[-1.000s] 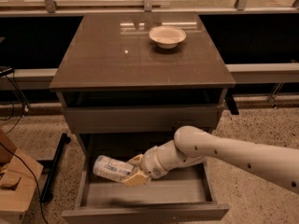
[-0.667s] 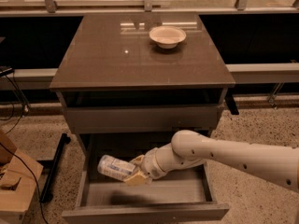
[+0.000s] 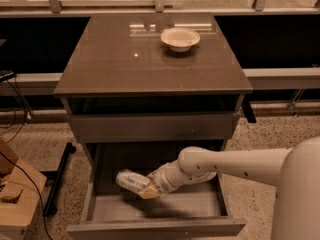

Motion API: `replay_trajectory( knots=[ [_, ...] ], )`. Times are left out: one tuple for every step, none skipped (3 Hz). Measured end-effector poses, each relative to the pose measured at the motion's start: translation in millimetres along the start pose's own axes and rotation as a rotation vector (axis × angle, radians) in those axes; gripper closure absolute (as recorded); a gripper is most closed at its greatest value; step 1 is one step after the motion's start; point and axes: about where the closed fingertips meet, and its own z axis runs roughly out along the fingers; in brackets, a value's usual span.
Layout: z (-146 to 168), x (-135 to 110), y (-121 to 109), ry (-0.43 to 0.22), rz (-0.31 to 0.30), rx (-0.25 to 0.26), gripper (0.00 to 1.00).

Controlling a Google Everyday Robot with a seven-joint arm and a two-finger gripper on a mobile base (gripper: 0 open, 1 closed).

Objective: Place blue plastic bottle into middle drawer

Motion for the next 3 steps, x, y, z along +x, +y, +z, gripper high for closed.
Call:
replay_trajectory(
  knots=[
    [20.6, 26.9, -6.6, 0.043, 0.075, 0.005, 0.36],
    [22.1, 27.6, -5.5, 0.045, 0.076, 0.002, 0.05],
    [22.7, 27.7, -5.0, 0.045, 0.076, 0.000, 0.00]
  ],
)
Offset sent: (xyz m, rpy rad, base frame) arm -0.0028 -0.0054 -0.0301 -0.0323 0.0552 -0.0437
